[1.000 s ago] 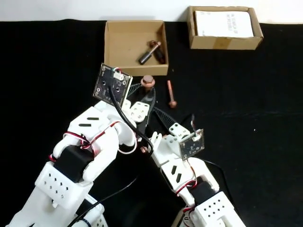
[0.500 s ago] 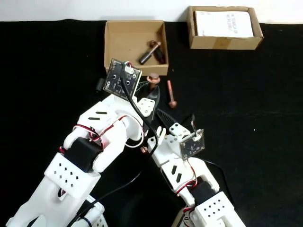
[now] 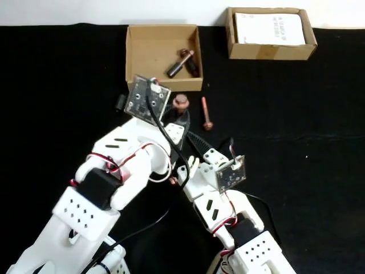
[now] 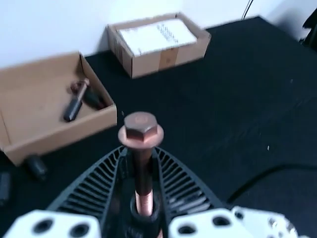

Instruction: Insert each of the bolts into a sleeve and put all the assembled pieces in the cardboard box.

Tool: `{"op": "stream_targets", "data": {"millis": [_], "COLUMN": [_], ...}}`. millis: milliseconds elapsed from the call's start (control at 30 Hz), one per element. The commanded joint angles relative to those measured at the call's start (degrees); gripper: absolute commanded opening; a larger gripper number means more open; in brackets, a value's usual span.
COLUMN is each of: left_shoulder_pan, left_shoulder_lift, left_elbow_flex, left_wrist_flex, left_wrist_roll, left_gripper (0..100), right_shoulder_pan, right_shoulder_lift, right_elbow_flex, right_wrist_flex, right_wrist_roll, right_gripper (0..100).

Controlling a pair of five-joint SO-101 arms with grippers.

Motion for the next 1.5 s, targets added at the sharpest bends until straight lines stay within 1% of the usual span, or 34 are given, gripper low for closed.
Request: {"op": "stream_targets", "data": {"millis": [0,133,267,367,633,767,867,967,1033,1167,1267,1367,1467], "left_shoulder_pan": [-0.48,-0.48,-0.48,-0.48,-0.48,-0.48,-1.45,-7.52,-13.49,-26.24,-33.98,-39.34,-43.47], "left_shoulder_lift": [0.40,0.40,0.66,0.84,0.84,0.84,0.48,0.48,0.48,0.40,0.31,0.31,0.22], "left_elbow_flex": [0.04,-1.19,-5.32,-9.36,-20.18,-28.35,-36.53,-44.09,-46.46,-45.85,-40.48,-30.90,-19.03], "left_wrist_flex": [0.88,3.60,9.93,16.00,31.65,37.63,39.47,39.82,39.82,40.70,41.93,41.93,38.86], "left_wrist_roll": [-0.26,-0.97,-1.85,-1.76,-1.85,-1.93,-1.85,-2.20,-2.99,-8.00,-11.78,-15.38,-17.49], "left_gripper": [1,3,12,16,21,21,21,18,15,7,1,1,1], "right_shoulder_pan": [0.57,0.57,0.57,0.57,0.57,0.92,1.89,6.46,9.54,12.26,12.26,12.44,13.05], "right_shoulder_lift": [-0.66,-0.66,-0.66,-0.66,-0.66,-0.48,1.01,7.87,14.73,30.37,42.95,55.78,68.44], "right_elbow_flex": [7.08,7.08,7.08,7.08,6.20,0.66,-6.11,-13.67,-19.21,-28.62,-35.74,-43.82,-53.14], "right_wrist_flex": [-0.04,-0.04,-0.04,-0.04,-0.13,0.22,5.32,6.64,5.93,-1.71,-7.69,-14.11,-19.56], "right_wrist_roll": [-0.35,-0.35,-0.18,-0.18,-0.35,-0.44,-0.44,-0.35,-0.26,-0.09,0.00,0.00,0.00], "right_gripper": [0.7,0.7,0.7,0.7,0.7,0.7,0.7,0.7,0.7,0.7,0.7,0.7,0.7]}}
